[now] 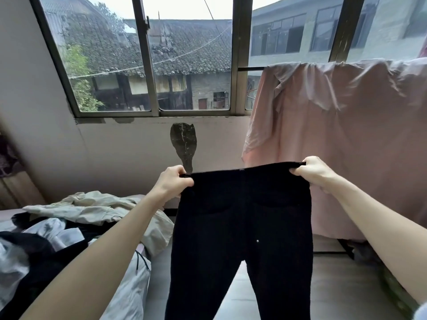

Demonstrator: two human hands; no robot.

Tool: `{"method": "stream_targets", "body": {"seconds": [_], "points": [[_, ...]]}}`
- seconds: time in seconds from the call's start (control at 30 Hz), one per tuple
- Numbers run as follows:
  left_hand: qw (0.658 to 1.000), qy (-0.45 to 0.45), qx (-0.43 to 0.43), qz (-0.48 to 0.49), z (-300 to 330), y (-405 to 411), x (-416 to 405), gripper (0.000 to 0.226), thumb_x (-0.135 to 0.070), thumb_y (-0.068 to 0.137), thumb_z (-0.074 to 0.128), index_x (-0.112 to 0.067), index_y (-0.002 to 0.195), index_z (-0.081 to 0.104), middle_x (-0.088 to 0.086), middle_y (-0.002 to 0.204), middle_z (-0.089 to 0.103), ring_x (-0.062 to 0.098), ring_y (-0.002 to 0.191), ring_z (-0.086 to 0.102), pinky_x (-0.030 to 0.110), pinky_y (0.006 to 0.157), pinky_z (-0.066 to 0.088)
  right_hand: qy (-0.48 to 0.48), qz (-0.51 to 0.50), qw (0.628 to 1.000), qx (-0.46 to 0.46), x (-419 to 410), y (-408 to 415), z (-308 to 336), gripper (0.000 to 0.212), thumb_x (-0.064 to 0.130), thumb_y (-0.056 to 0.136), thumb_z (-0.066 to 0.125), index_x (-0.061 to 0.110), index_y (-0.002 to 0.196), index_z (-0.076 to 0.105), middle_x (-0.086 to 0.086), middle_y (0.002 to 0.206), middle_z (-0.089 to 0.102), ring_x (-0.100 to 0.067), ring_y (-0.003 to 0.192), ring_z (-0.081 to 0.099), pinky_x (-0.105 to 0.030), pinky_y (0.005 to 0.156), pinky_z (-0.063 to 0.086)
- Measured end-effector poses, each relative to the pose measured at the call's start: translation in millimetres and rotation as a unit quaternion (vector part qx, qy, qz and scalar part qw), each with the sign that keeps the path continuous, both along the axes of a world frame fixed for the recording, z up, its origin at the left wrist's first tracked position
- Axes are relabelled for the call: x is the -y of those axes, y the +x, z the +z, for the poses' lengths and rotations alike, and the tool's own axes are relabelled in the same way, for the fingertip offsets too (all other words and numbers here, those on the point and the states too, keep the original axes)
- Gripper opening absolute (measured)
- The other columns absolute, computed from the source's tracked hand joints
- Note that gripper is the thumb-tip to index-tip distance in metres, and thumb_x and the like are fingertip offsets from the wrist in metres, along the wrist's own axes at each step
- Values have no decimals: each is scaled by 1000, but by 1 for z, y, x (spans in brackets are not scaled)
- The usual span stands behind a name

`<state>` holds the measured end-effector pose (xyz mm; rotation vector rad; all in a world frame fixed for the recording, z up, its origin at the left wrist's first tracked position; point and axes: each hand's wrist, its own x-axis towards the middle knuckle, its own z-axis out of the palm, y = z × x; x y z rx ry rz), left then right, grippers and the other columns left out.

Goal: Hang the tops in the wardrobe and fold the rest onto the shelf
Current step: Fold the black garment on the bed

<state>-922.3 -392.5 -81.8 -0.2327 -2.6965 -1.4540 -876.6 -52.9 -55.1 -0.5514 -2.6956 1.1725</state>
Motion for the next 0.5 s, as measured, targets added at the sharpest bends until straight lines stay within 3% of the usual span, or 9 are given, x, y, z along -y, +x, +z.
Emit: {"method": "stream_targets", "body": {"seconds": [0.1,0.2,0.33,0.43,0.5], "points": [[994,79,76,6,10,-3,-6,13,-13,81,69,-5,86,60,11,86,65,21,78,67,33,65,58,-166,-53,984,-45,17,-4,1,6,7,84,58,2,82,54,-10,70,52,-19,56,51,-25,50,41],[969,115,219,-25,13,0,-7,27,-18,81,75,-1,98,65,13,95,69,20,81,69,27,65,58,-277,-70,958,-31,38,-4,-4,8,7,86,56,6,79,51,-8,67,50,-18,56,50,-28,51,44],[952,184,243,26,4,10,-16,15,-12,84,70,-1,91,64,12,88,66,21,76,66,24,52,55,-335,-26,941,-31,63,-1,-14,14,6,87,56,8,73,54,-7,65,54,-18,58,53,-33,65,49],[945,221,239,8,2,18,-28,9,-8,87,65,1,91,65,13,86,68,22,74,67,29,57,58,-361,42,931,-41,87,3,-17,16,4,88,58,8,72,59,-3,55,62,-13,49,60,-22,48,48],[948,226,223,-10,3,24,-40,10,-6,88,63,2,94,65,14,87,68,21,74,67,31,59,59,-378,83,921,-50,105,6,-19,15,5,88,60,6,73,57,-7,62,64,-14,54,63,-21,48,51]]}}
